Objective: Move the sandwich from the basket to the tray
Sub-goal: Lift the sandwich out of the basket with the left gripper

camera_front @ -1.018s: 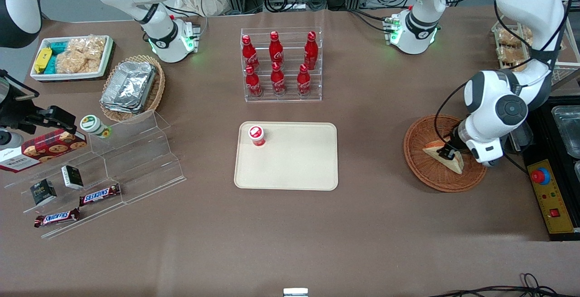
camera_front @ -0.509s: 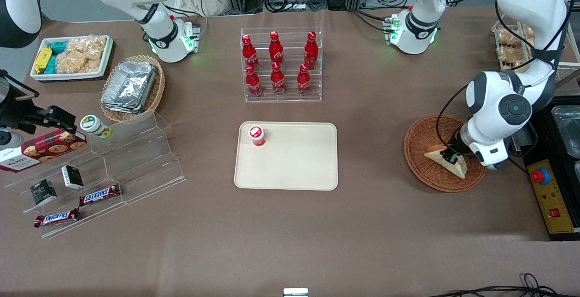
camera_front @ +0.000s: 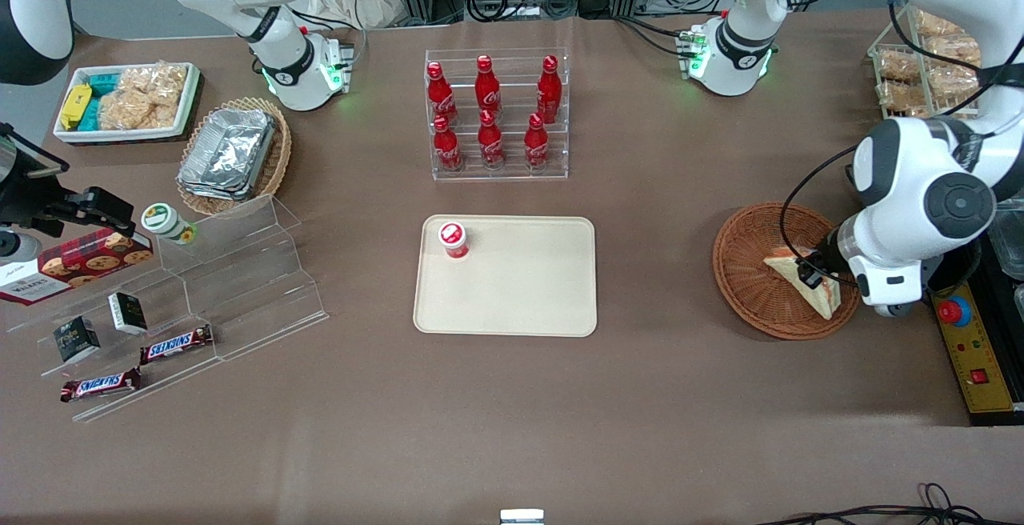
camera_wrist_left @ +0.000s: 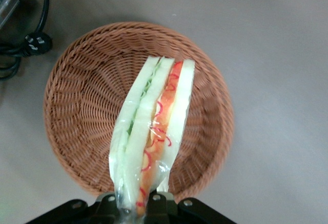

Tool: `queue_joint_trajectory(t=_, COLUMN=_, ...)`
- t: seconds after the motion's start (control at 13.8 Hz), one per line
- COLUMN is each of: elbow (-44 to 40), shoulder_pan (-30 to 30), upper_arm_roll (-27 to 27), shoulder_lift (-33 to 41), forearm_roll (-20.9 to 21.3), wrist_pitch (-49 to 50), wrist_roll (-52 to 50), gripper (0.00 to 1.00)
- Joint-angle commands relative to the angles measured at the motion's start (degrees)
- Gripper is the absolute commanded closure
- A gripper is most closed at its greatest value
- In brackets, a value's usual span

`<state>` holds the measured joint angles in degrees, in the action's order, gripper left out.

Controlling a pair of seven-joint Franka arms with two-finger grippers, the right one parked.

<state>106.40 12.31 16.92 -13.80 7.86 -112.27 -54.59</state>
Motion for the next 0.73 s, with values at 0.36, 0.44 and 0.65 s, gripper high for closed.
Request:
queue_joint_trajectory(t=0.36, elbow=-16.48, shoulder_pan=-1.15, upper_arm_roll=13.91, shoulder_lift=-4.3, forearm_roll=-1.36, wrist_pitch=9.53, wrist_roll=15.53, gripper=1.0)
queue_joint_trajectory(t=0.44, elbow=-17.19, shoulder_pan=-1.85, upper_arm_roll=14.97, shoulder_lift=-5.01, forearm_roll=-1.53, wrist_pitch=9.52, wrist_roll=17.48, gripper=1.0)
queue_joint_trajectory(t=0.65, elbow=-18.07, shoulder_pan=-5.62, upper_arm_roll=15.34, shoulder_lift=-6.42, forearm_roll=-1.62, wrist_pitch=9.26, wrist_roll=18.03, gripper=1.0)
